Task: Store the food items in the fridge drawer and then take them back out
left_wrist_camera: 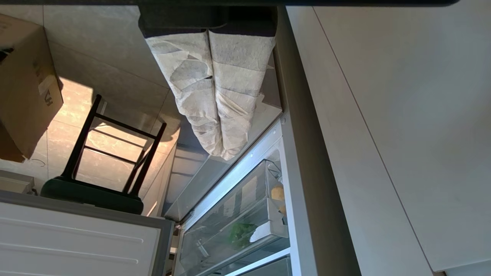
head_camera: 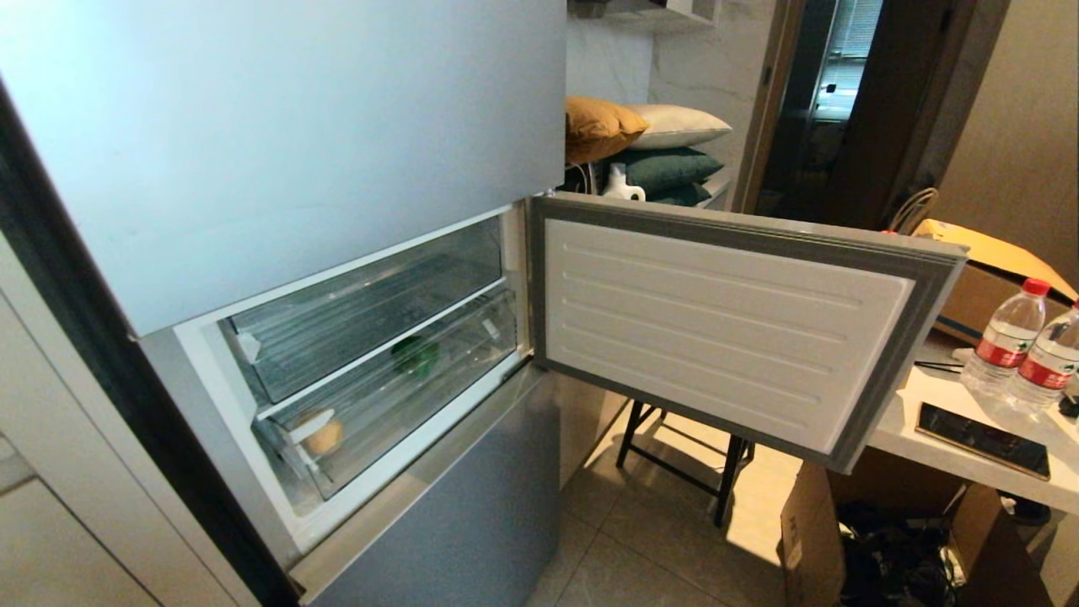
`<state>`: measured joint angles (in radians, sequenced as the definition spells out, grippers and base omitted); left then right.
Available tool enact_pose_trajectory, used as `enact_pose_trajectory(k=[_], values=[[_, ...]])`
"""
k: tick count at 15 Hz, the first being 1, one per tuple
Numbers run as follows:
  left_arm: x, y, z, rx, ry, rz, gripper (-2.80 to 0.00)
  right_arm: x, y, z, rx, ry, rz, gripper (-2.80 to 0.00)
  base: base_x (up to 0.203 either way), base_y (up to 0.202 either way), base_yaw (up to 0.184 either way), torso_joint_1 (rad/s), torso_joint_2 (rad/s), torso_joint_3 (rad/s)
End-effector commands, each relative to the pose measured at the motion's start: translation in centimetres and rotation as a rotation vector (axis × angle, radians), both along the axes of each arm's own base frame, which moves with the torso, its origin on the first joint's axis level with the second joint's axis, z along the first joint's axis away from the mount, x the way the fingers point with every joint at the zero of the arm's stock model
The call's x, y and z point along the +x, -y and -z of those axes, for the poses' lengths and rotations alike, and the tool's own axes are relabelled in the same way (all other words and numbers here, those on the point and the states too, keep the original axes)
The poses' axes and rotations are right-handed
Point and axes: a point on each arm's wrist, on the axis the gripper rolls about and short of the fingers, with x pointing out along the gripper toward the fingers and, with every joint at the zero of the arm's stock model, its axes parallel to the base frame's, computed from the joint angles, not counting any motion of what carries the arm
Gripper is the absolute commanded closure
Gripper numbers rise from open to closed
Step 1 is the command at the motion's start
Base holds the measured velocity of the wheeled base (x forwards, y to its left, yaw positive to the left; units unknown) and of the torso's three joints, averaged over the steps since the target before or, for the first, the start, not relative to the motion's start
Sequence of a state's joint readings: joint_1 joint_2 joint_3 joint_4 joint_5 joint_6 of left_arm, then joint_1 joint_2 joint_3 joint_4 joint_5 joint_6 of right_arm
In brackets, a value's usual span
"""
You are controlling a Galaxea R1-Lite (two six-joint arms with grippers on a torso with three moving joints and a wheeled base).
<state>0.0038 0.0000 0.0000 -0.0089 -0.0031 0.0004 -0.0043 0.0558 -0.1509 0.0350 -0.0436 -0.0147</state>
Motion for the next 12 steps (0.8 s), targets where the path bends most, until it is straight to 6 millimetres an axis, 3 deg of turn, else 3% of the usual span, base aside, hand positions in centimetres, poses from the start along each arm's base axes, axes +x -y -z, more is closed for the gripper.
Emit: enact_pose_trajectory(k=[1,3,6,10,12], values=[[0.0,0.0,0.1,0.0,-0.003,-0.001,0.0,1.2,0.0,-2.7,0.003,-0.07,0.009,0.0,0.0,0.0,0.0,0.0,0.0,0.0],[0.0,0.0,0.1,0.001,-0.004,-0.001,0.0,3.9,0.1,-5.5,0.027,-0.19,0.029,0.0,0.0,0.0,0.0,0.0,0.0,0.0],[0.0,0.0,0.1,0.001,-0.003,-0.001,0.0,10.1,0.1,-7.9,0.09,-0.388,0.052,0.0,0.0,0.0,0.0,0.0,0.0,0.0],[0.0,0.0,0.1,0.0,-0.004,-0.001,0.0,19.2,0.4,-7.7,0.131,-0.499,0.08,0.0,0.0,0.0,0.0,0.0,0.0,0.0],[0.0,0.0,0.1,0.0,-0.001,-0.001,0.0,22.5,0.7,-7.7,0.141,-0.491,0.096,0.0,0.0,0.0,0.0,0.0,0.0,0.0]])
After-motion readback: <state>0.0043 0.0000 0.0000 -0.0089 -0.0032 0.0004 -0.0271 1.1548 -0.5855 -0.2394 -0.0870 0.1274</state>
